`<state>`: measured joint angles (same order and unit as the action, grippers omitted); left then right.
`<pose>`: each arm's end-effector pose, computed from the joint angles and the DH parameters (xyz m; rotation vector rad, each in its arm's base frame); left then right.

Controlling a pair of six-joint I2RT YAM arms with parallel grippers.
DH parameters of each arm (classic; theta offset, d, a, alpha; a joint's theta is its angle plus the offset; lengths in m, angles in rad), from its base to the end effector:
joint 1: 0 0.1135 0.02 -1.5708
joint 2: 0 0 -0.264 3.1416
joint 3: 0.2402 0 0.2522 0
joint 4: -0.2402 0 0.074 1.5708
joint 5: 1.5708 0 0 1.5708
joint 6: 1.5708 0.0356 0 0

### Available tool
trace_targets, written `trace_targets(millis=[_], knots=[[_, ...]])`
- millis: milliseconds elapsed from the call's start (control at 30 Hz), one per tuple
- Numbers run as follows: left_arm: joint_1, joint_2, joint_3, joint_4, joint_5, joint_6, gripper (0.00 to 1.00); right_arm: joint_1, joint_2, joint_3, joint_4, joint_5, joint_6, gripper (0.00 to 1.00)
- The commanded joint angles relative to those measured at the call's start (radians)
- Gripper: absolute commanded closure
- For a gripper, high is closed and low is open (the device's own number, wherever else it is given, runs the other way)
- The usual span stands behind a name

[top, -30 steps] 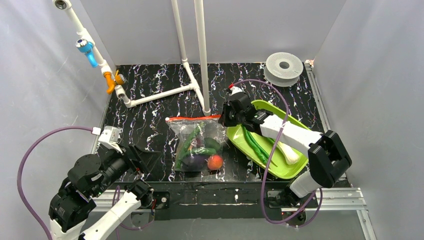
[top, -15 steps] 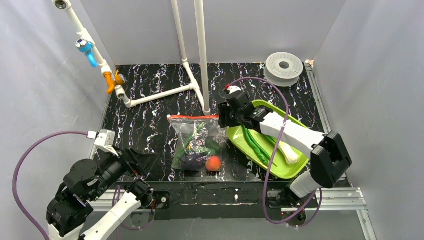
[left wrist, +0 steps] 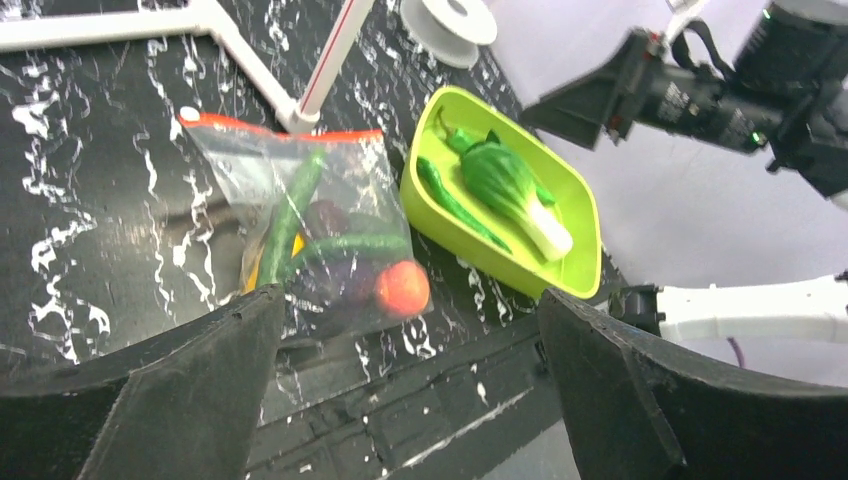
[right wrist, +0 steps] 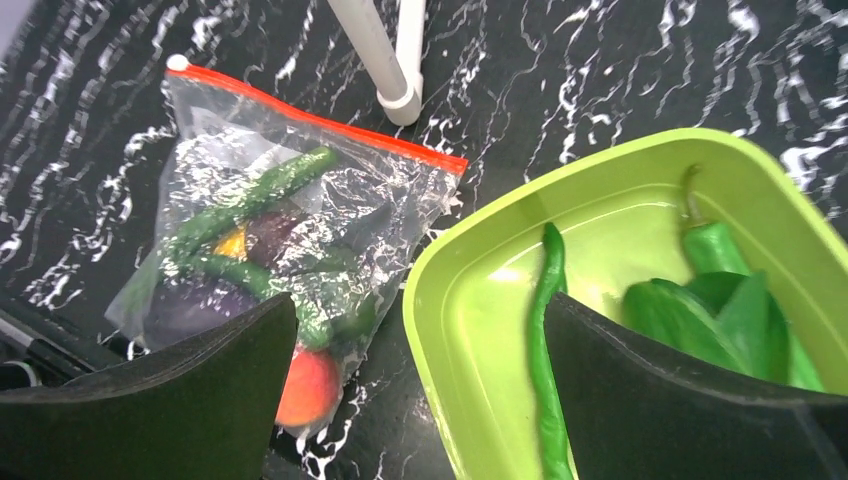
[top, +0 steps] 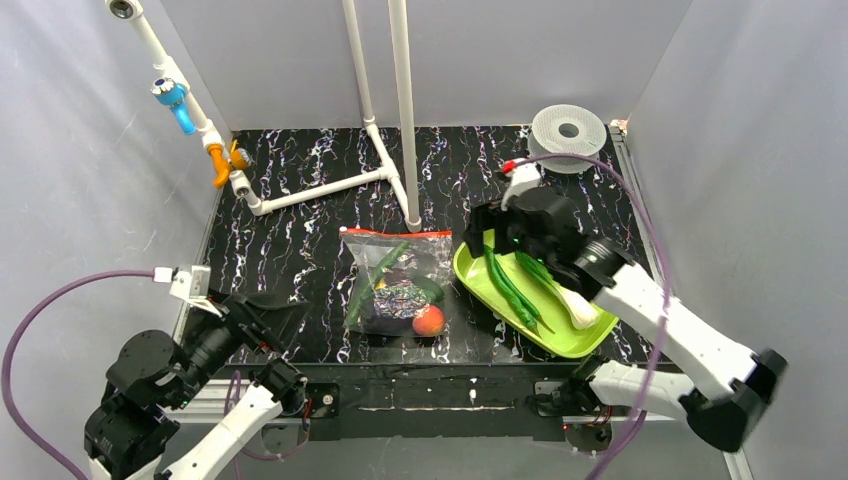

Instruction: Place the food in the zip-top bag and seal the zipper

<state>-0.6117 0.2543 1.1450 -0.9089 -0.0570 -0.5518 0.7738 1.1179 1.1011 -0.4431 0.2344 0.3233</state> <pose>-0.0141 0.0123 0.4061 0.0033 1.6566 -0.8541 0.1830 0.1672 0.3585 -0.3106 2.0237 0.4557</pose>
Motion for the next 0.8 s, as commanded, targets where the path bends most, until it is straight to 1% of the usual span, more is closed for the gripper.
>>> trace_targets(millis=[0,233,400,533,667,767], knots=[[0.002,-0.035,0.041,0.098,-0.067,0.029,0.02,0.001,-0.206,-0.023,-0.056,0.059,-0.062,0.01],[0.001,-0.015,0.128,0.147,-0.124,0.1,0.02,0.001,-0.569,-0.063,-0.055,0.114,-0.123,0.02],[0.001,0.0,0.185,0.154,-0.123,0.124,0.02,0.001,-0.768,-0.068,-0.011,0.214,-0.15,0.02],[0.002,-0.007,0.211,0.157,-0.113,0.134,0.02,0.001,-0.823,-0.025,-0.014,0.286,-0.177,0.02],[0.001,-0.019,0.225,0.156,-0.12,0.142,0.02,0.001,-0.816,0.026,-0.025,0.36,-0.167,0.02],[0.001,-0.026,0.231,0.154,-0.124,0.142,0.02,0.001,-0.816,0.033,-0.012,0.392,-0.157,0.01]])
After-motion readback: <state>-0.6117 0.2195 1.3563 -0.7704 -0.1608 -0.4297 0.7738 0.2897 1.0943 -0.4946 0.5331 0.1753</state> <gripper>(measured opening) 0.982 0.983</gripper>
